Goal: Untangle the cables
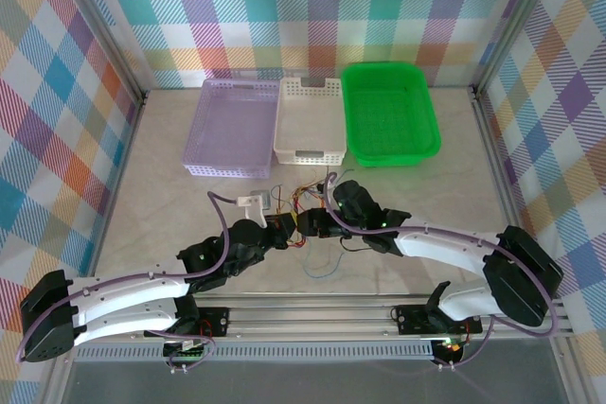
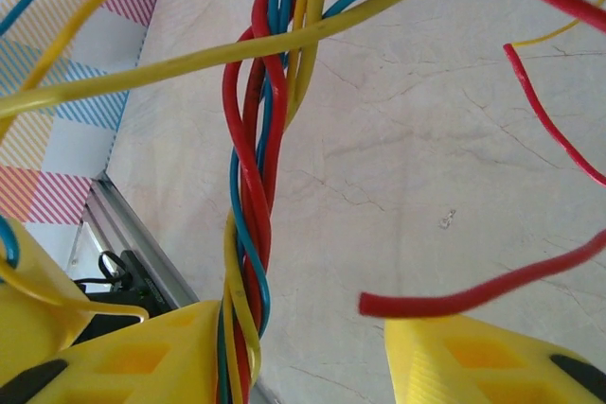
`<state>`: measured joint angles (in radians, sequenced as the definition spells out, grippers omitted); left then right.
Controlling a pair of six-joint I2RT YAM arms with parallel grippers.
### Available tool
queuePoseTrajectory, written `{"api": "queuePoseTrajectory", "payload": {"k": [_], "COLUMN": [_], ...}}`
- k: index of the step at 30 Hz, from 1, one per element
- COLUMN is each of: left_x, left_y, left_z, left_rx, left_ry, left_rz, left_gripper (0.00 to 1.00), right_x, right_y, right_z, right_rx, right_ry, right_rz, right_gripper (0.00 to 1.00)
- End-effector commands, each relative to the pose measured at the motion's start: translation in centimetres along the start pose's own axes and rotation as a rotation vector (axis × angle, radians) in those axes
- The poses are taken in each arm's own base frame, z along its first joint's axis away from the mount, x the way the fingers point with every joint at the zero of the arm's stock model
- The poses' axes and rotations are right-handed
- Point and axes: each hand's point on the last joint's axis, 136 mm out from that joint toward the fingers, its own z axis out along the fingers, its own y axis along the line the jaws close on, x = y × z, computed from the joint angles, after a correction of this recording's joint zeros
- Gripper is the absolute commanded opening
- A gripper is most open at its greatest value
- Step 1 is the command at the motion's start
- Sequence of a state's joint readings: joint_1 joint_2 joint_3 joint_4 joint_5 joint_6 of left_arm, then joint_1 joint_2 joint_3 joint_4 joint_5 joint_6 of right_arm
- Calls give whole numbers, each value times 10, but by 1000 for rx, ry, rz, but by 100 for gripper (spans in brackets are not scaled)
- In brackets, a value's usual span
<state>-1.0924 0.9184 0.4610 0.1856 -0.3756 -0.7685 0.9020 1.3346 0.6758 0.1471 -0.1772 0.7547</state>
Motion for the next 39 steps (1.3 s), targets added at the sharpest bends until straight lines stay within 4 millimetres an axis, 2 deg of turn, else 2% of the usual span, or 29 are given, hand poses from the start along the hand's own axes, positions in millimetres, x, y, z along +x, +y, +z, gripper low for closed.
{"api": "queuePoseTrajectory", "payload": {"k": [1,6,9,12,16,28,32,36,39], "left_x": [-12,-19,-27,-33,-32,-22,-14,-9,-9], "left_y": [-23,-20,-16,-9,2,34,37,39,39], "left_z": [-6,-13,-22,-32,-39,-44,-41,-37,-36], "left_rx": [82,85,86,79,69,-4,-8,-17,-17], "left_ry": [-26,-67,-103,-138,-154,-168,-144,-125,-125], "left_rz": [5,-17,-34,-55,-78,-141,-151,-158,-156], "left_gripper": [0,0,0,0,0,0,8,13,10], "right_x": [-14,-12,-8,-9,-17,-40,-44,-47,-48], "right_y": [12,4,-2,-12,-18,-36,-37,-35,-31], "right_z": [2,9,10,3,-16,-96,-117,-129,-132], "right_rx": [-49,-29,-19,19,66,166,149,120,118], "right_ry": [-44,-40,-44,-82,-162,-457,-543,-597,-593], "right_rz": [2,19,40,63,68,120,135,130,108], "right_gripper": [38,19,0,0,0,0,0,0,0]}}
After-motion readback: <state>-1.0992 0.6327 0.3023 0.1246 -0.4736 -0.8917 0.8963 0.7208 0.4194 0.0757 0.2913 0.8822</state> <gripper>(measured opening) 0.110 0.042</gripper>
